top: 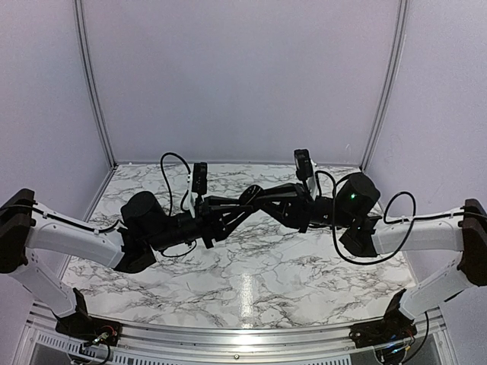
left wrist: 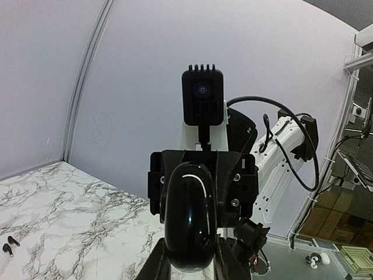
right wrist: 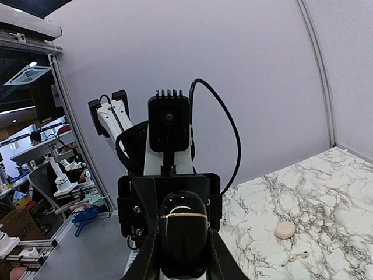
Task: Insert the wireless bluetooth earbuds into the charging case
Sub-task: Pass from the right arm to the left, then pass from the left arm to the right
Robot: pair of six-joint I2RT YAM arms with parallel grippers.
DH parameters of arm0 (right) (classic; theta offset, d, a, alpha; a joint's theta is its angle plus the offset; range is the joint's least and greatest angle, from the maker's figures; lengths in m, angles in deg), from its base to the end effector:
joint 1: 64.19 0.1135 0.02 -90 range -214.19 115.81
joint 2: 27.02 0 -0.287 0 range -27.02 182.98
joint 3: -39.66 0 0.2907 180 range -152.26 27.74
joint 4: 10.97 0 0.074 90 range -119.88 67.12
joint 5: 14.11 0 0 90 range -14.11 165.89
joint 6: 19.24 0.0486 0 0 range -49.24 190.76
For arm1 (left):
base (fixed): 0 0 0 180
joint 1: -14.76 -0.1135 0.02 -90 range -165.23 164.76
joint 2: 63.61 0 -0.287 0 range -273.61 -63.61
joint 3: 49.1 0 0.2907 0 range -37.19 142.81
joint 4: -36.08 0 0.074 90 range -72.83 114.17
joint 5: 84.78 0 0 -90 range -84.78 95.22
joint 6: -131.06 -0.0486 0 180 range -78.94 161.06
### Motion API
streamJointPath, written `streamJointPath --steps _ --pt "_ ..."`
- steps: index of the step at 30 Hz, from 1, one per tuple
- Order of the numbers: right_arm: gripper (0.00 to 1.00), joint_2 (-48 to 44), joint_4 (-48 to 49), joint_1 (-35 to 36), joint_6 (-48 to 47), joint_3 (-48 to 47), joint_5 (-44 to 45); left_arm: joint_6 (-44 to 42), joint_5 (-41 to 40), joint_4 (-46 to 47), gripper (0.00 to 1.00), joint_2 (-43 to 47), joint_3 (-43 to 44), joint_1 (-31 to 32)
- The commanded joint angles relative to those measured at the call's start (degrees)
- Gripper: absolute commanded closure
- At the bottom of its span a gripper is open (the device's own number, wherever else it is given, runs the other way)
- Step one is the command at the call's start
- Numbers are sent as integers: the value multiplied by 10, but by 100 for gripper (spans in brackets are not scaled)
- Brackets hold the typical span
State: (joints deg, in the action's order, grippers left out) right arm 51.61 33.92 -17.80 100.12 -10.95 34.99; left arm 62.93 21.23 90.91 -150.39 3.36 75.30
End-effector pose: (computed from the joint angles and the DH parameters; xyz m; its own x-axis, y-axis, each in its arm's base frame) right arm 0.2018 0.2580 0.2904 -0.3058 0.2163 -0.9272 -0.9518 -0.0440 0.3036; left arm 0.1639 -0.3175 0.2784 -0.1992 -0.3754 -0.9052 0.9588 0.1163 -0.2592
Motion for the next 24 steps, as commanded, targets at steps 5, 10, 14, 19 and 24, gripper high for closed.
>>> streamJointPath --steps 5,10,14,19,24 --pt "74 -31 -105 5 -47 -13 9 -14 40 3 95 11 4 -1" --pt "56 -60 -189 -8 -85 -27 4 -35 71 -54 95 27 -7 -1" --pt "48 -82 -296 -14 -134 -49 -6 -71 95 -141 95 51 -8 -2" --pt "48 -96 -412 -14 -176 -72 -40 -113 145 -248 95 65 8 -10" --pt "48 -96 -496 -13 -212 -94 -73 -133 171 -306 96 69 22 -20"
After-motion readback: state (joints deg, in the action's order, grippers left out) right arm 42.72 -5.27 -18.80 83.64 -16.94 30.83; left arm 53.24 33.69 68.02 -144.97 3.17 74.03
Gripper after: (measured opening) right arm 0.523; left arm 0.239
